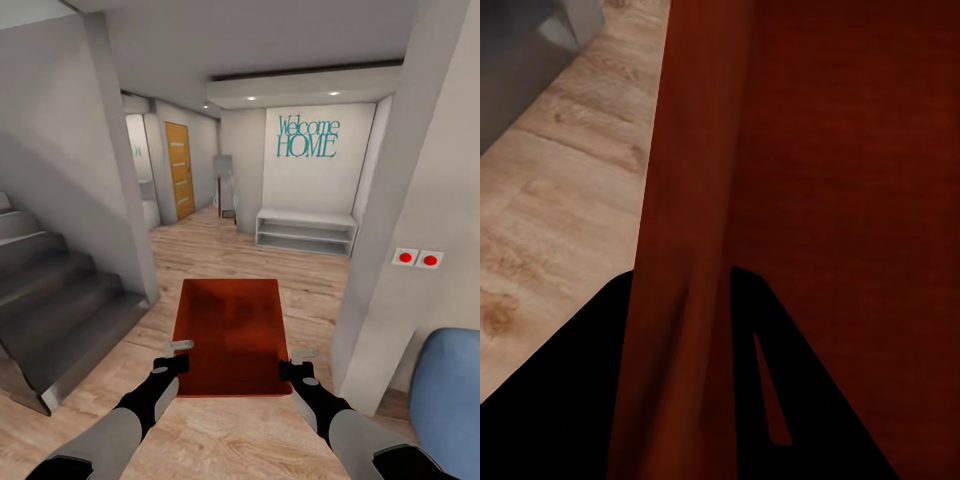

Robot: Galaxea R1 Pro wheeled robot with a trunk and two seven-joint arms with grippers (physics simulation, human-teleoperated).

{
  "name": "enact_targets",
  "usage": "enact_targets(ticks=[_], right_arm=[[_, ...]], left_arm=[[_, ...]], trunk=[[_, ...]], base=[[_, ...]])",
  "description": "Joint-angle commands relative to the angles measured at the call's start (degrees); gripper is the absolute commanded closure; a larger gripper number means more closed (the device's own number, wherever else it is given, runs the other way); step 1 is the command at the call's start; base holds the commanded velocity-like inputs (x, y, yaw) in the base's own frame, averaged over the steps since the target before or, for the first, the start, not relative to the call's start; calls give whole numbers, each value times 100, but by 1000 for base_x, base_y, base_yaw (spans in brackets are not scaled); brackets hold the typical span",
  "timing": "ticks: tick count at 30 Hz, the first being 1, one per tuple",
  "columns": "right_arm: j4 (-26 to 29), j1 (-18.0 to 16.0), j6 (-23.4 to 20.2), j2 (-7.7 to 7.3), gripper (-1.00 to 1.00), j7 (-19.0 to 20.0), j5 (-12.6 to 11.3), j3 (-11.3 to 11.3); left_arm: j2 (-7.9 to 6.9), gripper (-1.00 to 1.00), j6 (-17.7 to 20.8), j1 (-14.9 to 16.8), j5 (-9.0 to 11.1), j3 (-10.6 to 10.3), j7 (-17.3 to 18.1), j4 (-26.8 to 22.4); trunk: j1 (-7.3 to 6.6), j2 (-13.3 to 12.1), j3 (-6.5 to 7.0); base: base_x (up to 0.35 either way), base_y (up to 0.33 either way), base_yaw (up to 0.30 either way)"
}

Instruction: Move the two storage containers from the living room to the garage. In the garage, place one container on the floor and stack the other container on top of it (either order is fine).

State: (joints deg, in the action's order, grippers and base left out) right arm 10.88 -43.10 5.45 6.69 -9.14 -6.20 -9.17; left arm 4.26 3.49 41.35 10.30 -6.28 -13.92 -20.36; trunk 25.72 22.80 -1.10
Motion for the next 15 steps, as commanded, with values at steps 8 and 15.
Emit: enact_targets(ticks=[8,15], right_arm=[[11,-5,4,-3,100,-25,-67,-58],[11,-5,8,-4,100,-26,-61,-58]], left_arm=[[-295,100,37,5,-1,48,-216,-4],[-294,100,37,5,-1,48,-216,-12]], trunk=[[7,12,-11],[7,12,-11]], base=[[323,0,0],[323,0,0]])
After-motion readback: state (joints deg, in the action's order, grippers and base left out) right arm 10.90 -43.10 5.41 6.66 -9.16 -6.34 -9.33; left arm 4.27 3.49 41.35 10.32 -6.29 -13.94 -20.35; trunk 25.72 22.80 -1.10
